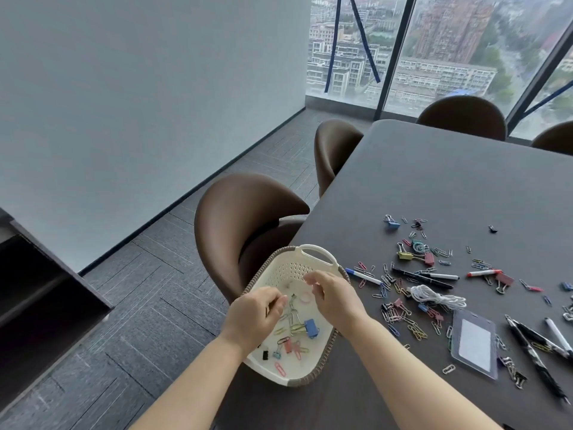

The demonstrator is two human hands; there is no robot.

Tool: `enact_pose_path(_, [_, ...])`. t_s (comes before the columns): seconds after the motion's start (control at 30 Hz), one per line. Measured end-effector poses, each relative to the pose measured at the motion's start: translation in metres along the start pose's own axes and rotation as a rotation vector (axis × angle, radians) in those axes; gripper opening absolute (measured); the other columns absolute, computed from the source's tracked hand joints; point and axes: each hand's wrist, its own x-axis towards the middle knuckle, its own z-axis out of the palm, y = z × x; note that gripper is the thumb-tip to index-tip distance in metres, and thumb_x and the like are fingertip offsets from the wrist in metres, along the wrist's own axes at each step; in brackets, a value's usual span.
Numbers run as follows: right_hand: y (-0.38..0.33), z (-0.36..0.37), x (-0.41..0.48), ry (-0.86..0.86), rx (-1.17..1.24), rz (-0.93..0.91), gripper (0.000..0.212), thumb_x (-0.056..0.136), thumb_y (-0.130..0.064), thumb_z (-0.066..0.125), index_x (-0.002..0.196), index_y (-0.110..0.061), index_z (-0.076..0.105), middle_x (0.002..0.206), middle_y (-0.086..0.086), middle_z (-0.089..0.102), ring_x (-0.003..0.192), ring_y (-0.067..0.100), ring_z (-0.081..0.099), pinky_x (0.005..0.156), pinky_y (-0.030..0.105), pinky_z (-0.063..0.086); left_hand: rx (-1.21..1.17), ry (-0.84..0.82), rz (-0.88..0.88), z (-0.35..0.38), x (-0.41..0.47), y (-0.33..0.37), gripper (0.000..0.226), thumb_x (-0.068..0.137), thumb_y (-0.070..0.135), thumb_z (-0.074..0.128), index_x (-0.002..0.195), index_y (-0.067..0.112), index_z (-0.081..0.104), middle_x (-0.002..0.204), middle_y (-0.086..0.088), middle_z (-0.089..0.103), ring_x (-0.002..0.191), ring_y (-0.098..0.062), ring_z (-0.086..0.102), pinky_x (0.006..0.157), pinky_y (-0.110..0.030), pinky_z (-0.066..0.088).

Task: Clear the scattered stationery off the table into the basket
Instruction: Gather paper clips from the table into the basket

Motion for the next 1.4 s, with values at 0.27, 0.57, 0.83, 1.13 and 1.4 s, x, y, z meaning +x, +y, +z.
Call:
enact_pose_path(0.27, [0.017,-0.005,-0.012,0.28,-0.126,-0.133,0.008,0.076,-0.02,0.071,0.082,-0.017,0.066,0.085,-0.003,0.066,0.078,0.019,0.056,0.075,0.033,0.042,0.233,0.018,0.057,-0.001,0.0,0.013,0.024,0.083,0.035,0.042,0.078,0.019,0.06,0.073,0.01,0.059,0.066,-0.004,0.054,0.055,-0.01,0.04])
enact_pose_path(0.57, [0.129,-0.057,-0.105,0.451,-0.215,0.117,0.029,0.073,-0.015,0.061,0.102,-0.018,0.057,0.104,0.004,0.063,0.092,0.029,0.059,0.081,0.042,0.049,0.223,-0.016,0.283,0.087,0.023,0.11,0.018,0.078,0.028,0.046,0.073,0.019,0.061,0.072,0.003,0.059,0.067,-0.017,0.055,0.058,-0.028,0.047])
enact_pose_path(0.83, [0.234,-0.083,-0.237,0.329,-0.469,0.529,0.037,0.061,-0.02,0.059,0.098,-0.015,0.063,0.102,0.006,0.066,0.091,0.03,0.063,0.074,0.045,0.052,0.503,-0.474,0.246,0.219,-0.028,0.139,0.046,0.078,0.045,0.046,0.113,0.02,0.063,0.124,-0.008,0.056,0.119,-0.025,0.038,0.088,-0.047,0.047])
enact_pose_path(1.13, [0.285,-0.091,-0.333,0.334,-0.452,0.717,0.038,0.07,-0.028,0.049,0.103,-0.014,0.064,0.109,0.01,0.065,0.103,0.028,0.056,0.083,0.048,0.049,0.488,-0.685,0.275,0.289,-0.062,0.197,0.087,0.075,0.077,-0.003,0.145,0.026,0.009,0.152,-0.011,0.017,0.138,-0.029,-0.002,0.109,-0.054,0.006])
enact_pose_path(1.4, [0.319,-0.117,-0.422,0.356,-0.408,1.086,0.073,0.079,-0.056,0.028,0.134,-0.011,0.04,0.145,0.02,0.034,0.134,0.041,0.026,0.1,0.066,0.026,0.451,-0.807,0.45,0.352,-0.082,0.302,0.089,0.057,0.078,-0.02,0.132,0.031,-0.027,0.153,-0.001,-0.02,0.135,-0.023,-0.03,0.109,-0.047,-0.015])
